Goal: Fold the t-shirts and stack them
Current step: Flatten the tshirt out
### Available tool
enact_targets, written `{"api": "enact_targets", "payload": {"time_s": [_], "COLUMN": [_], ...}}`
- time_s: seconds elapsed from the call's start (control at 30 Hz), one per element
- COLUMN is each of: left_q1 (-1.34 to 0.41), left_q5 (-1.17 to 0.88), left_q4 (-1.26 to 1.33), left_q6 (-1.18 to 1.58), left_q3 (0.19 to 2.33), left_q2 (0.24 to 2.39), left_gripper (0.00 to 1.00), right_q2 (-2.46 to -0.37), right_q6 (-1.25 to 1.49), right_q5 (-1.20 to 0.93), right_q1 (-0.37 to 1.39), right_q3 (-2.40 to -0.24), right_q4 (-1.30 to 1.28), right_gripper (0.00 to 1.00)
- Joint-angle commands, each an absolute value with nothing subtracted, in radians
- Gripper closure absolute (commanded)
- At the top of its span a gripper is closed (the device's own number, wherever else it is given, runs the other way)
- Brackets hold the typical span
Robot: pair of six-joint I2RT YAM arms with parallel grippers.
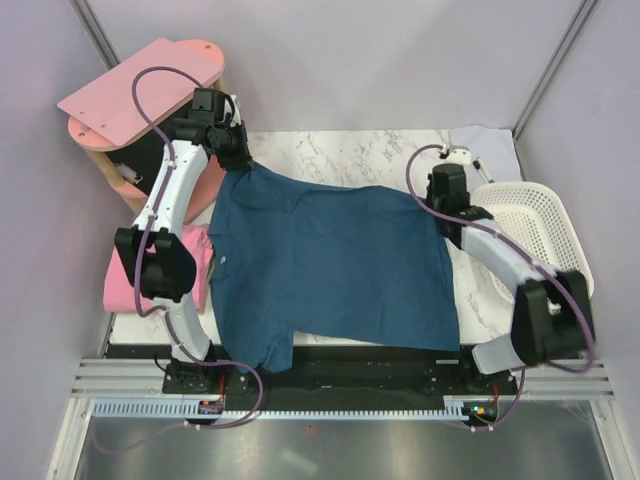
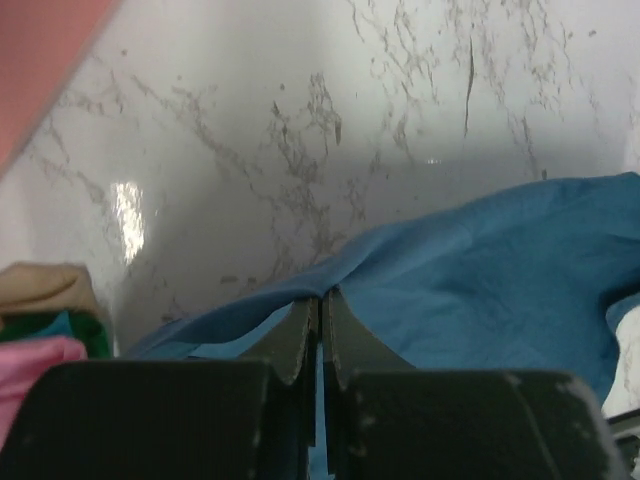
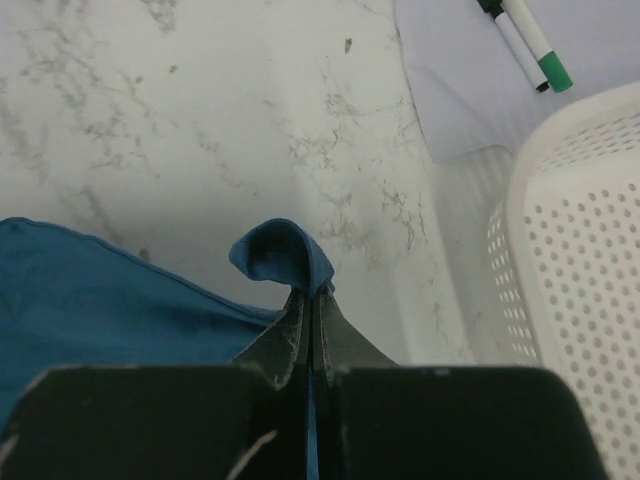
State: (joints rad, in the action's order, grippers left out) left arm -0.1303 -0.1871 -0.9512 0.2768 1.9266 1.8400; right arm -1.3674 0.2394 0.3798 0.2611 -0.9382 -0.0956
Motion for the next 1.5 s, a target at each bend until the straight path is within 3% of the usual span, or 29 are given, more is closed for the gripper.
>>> {"api": "enact_targets", "payload": {"time_s": [0.0, 0.17, 0.2, 0.3, 0.33, 0.4, 0.7, 0.97, 1.2, 1.47], "left_q1": [-0.121, -0.12, -0.12, -0.121, -0.123, -0.132, -0.161, -0.339, -0.393, -0.38], "left_q5": [-0.255, -0.264, -0.265, -0.259, -0.252, -0.223, -0.106, 0.144, 0.297, 0.341], "left_q4": [-0.876, -0.91, -0.908, -0.902, -0.899, -0.876, -0.812, -0.716, -0.66, -0.637], "left_q6": [0.279, 0.264, 0.261, 0.256, 0.259, 0.252, 0.199, 0.126, 0.143, 0.187], "left_q3": [2.123, 2.226, 2.243, 2.266, 2.266, 2.237, 2.145, 1.901, 1.723, 1.746], "left_q2": [2.005, 2.181, 2.219, 2.256, 2.26, 2.243, 2.109, 1.97, 2.037, 2.164], "left_gripper": [0.98, 0.98, 0.89, 0.32, 0.26, 0.01, 0.0, 0.0, 0.0, 0.0], "right_q2": [-1.647, -1.909, -1.928, -1.989, -1.999, -2.014, -1.991, -1.979, -1.991, -2.017], "right_q6": [0.235, 0.239, 0.241, 0.244, 0.245, 0.249, 0.249, 0.253, 0.265, 0.276], "right_q5": [0.371, 0.301, 0.285, 0.247, 0.239, 0.223, 0.199, 0.196, 0.17, 0.137], "right_q1": [0.195, 0.163, 0.155, 0.153, 0.153, 0.153, 0.153, 0.153, 0.153, 0.153], "right_q3": [-1.106, -1.281, -1.293, -1.339, -1.35, -1.353, -1.345, -1.328, -1.316, -1.322], "right_q4": [0.096, 0.083, 0.09, 0.095, 0.098, 0.109, 0.127, 0.132, 0.132, 0.135], "right_gripper": [1.0, 1.0, 1.0, 1.0, 1.0, 1.0, 1.0, 1.0, 1.0, 1.0]}}
